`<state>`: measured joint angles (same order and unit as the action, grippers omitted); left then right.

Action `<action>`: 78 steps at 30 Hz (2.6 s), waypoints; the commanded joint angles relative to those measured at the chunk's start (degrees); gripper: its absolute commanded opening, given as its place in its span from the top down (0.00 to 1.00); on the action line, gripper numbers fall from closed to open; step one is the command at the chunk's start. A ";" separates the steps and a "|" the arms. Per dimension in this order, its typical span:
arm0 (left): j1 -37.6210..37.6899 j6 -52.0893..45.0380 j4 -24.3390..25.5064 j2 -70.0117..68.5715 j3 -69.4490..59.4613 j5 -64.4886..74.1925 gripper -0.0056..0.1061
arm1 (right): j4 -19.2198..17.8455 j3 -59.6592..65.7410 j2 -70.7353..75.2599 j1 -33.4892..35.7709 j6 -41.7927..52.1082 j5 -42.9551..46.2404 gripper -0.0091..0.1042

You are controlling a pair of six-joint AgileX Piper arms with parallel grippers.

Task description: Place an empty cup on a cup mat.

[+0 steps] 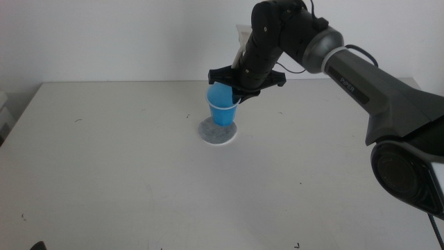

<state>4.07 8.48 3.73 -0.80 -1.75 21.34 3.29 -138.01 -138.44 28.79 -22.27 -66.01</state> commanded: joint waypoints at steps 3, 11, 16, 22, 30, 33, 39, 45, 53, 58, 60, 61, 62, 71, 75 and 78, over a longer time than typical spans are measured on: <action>-0.06 0.62 0.02 -0.21 0.34 -3.84 0.01 | -0.57 -2.00 2.84 0.21 -0.13 4.01 0.91; -0.06 0.62 0.02 -0.21 0.34 -3.84 0.01 | 0.17 -2.00 0.85 0.85 0.11 6.32 0.91; -0.06 0.62 0.02 -0.21 0.34 -3.84 0.01 | 0.73 -2.00 -0.16 1.25 2.32 7.00 0.91; -0.06 0.62 0.02 -0.21 0.34 -3.84 0.01 | 0.25 -2.00 -0.71 1.25 3.12 6.24 0.90; -0.06 0.62 0.02 -0.21 0.34 -3.84 0.01 | 0.50 -2.00 -0.50 1.25 3.12 5.46 0.66; -0.06 0.62 0.02 -0.21 0.34 -3.84 0.01 | 0.50 -2.73 -0.31 1.25 3.12 5.26 0.52; -0.06 0.62 0.02 -0.21 0.34 -3.84 0.01 | -1.14 -4.94 2.38 1.25 3.12 3.49 0.32; -0.06 0.62 0.02 -0.21 0.34 -3.84 0.01 | -4.24 -4.78 9.29 0.56 4.42 0.44 0.30; -0.06 0.62 0.02 -0.21 0.34 -3.84 0.01 | -7.24 4.00 24.05 -1.20 5.56 1.42 0.30; -0.06 0.62 0.02 -0.21 0.34 -3.84 0.01 | -11.10 18.25 37.06 -2.77 4.51 7.42 0.30; -0.06 0.62 0.02 -0.21 0.34 -3.84 0.01 | -11.64 26.36 43.27 -3.87 3.47 10.69 0.30; -0.06 0.62 0.02 -0.21 0.34 -3.84 0.01 | -11.64 29.26 46.25 -4.49 3.01 11.75 0.30; -0.06 0.62 0.02 -0.21 0.34 -3.84 0.01 | -11.58 32.11 49.24 -5.35 2.63 12.92 0.30; -0.06 0.62 0.02 -0.21 0.34 -3.84 0.01 | -11.44 61.92 73.58 -10.89 2.00 25.13 0.30; -0.06 0.62 0.02 -0.21 0.34 -3.84 0.01 | -11.63 75.04 83.69 -12.89 2.00 29.75 0.30; -0.06 0.62 0.02 -0.21 0.34 -3.84 0.01 | -11.78 84.47 91.02 -14.07 2.07 34.73 0.30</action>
<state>4.07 8.48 3.73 -0.80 -1.75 21.34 -7.30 -56.05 -51.19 15.61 -20.44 -37.97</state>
